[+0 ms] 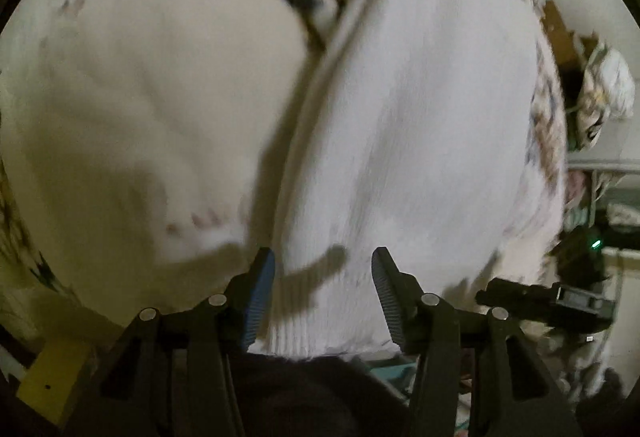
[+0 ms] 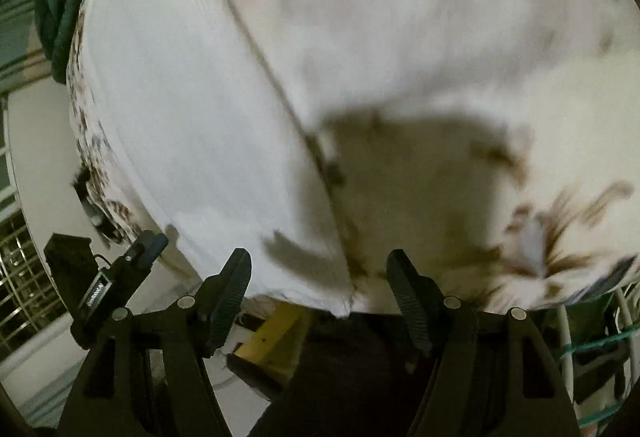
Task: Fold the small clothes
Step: 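Grasp the sweater hem with both grippers and lift it toward the collar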
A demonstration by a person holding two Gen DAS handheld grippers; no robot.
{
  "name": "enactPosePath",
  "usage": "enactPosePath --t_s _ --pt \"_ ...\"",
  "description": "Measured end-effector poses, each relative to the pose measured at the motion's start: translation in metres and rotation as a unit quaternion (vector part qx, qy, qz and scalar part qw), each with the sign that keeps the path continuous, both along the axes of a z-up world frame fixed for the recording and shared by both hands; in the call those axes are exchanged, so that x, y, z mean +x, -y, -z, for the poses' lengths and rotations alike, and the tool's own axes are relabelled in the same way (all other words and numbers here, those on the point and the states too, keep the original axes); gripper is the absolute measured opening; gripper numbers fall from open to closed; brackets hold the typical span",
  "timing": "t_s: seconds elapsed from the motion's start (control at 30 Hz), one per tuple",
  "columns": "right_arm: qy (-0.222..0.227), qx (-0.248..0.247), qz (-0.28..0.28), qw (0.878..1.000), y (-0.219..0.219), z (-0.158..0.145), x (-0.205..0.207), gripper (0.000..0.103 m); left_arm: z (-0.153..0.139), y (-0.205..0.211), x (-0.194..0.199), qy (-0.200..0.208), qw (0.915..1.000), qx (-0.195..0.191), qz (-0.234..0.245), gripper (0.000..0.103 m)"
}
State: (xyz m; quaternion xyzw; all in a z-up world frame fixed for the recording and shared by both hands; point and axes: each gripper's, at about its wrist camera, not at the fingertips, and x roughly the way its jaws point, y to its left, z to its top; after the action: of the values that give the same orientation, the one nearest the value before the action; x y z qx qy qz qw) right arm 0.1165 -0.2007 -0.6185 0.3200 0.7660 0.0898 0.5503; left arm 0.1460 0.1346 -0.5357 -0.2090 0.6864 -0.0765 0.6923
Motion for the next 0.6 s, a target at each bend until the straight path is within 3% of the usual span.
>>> enactPosePath --t_s 0.03,0.07,0.1,0.33,0.4,0.5,0.6 --pt "0.003 -0.002 -0.002 1.000 -0.007 0.003 -0.006 0.055 0.002 0.007 -0.005 0.003 0.9998 0.018 0.007 0.040" --pt "0.006 -0.007 -0.007 1.000 -0.012 0.005 -0.010 0.027 0.001 0.011 -0.005 0.007 0.9997 0.021 0.009 0.011" --pt "0.008 -0.014 -0.010 1.000 -0.018 0.006 -0.011 0.006 0.000 0.015 -0.008 0.009 0.9995 0.029 0.011 0.004" --pt "0.028 -0.063 0.015 0.998 -0.025 -0.018 -0.033 0.004 -0.024 -0.005 -0.021 0.037 0.9986 0.023 -0.029 0.004" --pt "0.026 -0.071 0.012 0.997 -0.025 -0.028 -0.041 0.003 -0.017 -0.010 -0.022 0.034 0.9986 0.030 -0.028 0.004" --pt "0.016 -0.082 -0.005 0.997 -0.026 -0.023 -0.046 0.003 0.005 -0.012 -0.021 0.012 0.9994 0.023 -0.021 0.004" --pt "0.000 -0.076 -0.020 0.997 -0.041 -0.006 -0.038 0.004 0.005 -0.016 -0.018 0.006 0.9998 -0.006 -0.019 0.008"
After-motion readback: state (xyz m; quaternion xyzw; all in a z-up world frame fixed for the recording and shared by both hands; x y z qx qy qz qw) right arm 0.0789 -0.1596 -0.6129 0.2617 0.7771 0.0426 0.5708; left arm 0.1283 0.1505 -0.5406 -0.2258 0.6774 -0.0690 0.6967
